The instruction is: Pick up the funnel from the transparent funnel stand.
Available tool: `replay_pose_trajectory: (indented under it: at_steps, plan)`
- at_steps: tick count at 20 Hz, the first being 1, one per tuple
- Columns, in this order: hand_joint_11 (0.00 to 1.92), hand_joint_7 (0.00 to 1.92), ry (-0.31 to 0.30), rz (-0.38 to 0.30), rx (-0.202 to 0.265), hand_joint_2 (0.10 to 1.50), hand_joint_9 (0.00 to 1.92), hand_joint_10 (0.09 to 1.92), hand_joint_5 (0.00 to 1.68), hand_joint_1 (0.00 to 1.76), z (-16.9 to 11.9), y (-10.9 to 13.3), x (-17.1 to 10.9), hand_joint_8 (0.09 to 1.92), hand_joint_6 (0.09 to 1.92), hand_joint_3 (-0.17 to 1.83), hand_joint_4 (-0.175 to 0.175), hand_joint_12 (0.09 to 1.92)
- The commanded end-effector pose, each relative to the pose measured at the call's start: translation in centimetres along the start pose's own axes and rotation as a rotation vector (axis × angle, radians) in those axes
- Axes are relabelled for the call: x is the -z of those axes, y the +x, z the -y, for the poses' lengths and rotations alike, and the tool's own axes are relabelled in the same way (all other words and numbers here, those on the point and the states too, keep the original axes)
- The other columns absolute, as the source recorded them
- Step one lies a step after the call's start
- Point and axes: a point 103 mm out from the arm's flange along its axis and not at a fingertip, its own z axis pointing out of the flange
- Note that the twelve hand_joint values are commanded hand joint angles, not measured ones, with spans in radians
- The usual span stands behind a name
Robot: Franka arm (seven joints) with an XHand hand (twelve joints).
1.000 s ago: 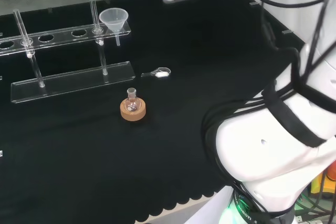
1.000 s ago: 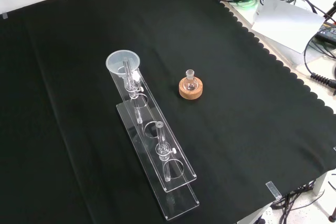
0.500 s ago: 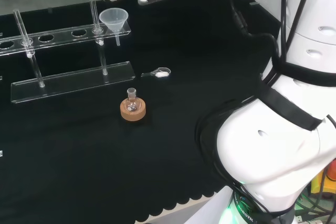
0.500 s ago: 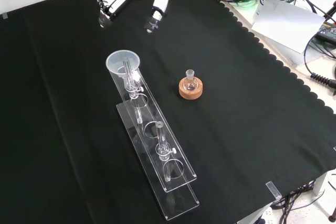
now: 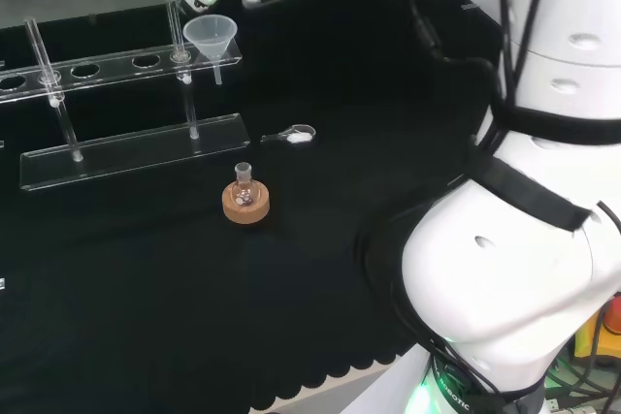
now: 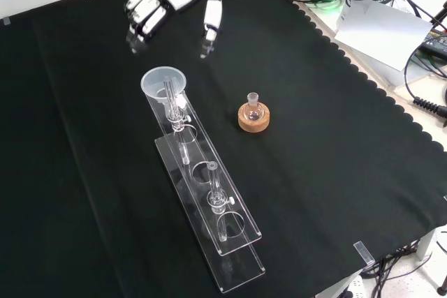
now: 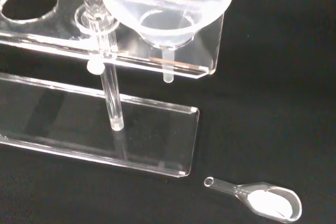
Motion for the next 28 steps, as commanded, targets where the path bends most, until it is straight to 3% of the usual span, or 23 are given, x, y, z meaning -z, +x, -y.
replay_pose_trajectory:
  at_steps: [1, 8, 12, 28]
  plan:
    - [0.07, 0.0, 0.112, 0.055, -0.008, 0.84, 0.16, 0.84, 0.18, 0.51, -3.4, 1.1, -2.7, 0.67, 0.09, 0.17, -0.061, 1.52]
    - [0.09, 0.0, 0.13, 0.06, -0.009, 0.82, 0.14, 0.86, 0.15, 0.53, -4.1, 0.9, -3.6, 0.62, 0.09, 0.17, -0.068, 1.53]
    - [0.1, 0.0, 0.128, 0.081, -0.01, 0.82, 0.13, 0.87, 0.15, 0.53, -4.2, 2.0, -3.7, 0.62, 0.09, 0.17, -0.075, 1.53]
    - [0.13, 0.0, 0.145, 0.09, -0.01, 0.81, 0.17, 0.87, 0.17, 0.64, -5.5, 0.4, -5.5, 0.68, 0.09, 0.19, -0.081, 1.51]
